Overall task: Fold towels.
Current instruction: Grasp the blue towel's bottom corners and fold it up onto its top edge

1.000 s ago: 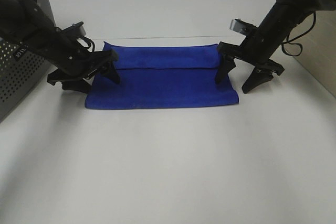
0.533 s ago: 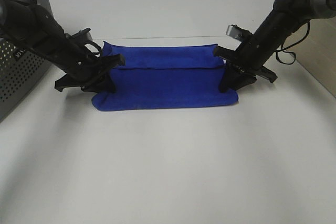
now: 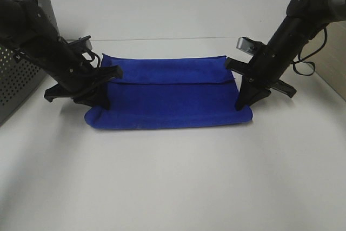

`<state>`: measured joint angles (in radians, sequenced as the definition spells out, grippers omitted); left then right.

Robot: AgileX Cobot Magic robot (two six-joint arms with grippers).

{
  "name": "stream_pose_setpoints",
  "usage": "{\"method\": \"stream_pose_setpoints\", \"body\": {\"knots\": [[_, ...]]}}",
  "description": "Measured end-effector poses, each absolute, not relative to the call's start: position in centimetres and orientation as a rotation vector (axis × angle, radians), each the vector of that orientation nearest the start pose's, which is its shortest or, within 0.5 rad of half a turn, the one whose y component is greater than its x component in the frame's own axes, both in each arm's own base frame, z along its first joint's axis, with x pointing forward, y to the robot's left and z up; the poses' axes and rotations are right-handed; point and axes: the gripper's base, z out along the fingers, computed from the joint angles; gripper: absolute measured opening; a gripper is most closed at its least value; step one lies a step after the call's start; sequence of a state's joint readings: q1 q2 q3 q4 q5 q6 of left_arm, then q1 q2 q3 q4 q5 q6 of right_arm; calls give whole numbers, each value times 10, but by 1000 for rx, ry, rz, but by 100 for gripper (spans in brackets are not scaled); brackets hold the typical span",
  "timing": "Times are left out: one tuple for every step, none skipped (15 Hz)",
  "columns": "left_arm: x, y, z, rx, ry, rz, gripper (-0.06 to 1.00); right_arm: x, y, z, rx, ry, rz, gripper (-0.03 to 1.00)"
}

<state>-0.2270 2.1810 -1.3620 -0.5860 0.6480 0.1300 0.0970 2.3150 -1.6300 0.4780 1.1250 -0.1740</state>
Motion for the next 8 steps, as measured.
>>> {"method": "stream_pose_setpoints", "body": {"knots": [[389, -123, 97, -121, 2946, -594, 4, 419, 79, 101, -38, 3208, 679, 0], [378, -122, 95, -120, 2979, -591, 4, 402, 77, 102, -16, 3229, 674, 0], [369, -122, 99, -113, 3001, -597, 4, 395, 76, 106, -14, 3226, 675, 0], [369, -122, 108, -109, 2978, -606, 4, 393, 76, 115, -28, 3202, 672, 0], [370, -122, 122, -104, 2936, -614, 4, 395, 76, 127, -41, 3154, 664, 0], [373, -122, 137, -110, 2880, -620, 4, 399, 77, 137, -48, 3111, 663, 0], [377, -123, 148, -140, 2838, -630, 4, 405, 77, 146, -53, 3066, 659, 0], [383, -123, 156, -166, 2802, -637, 4, 411, 78, 153, -58, 3036, 658, 0]]}}
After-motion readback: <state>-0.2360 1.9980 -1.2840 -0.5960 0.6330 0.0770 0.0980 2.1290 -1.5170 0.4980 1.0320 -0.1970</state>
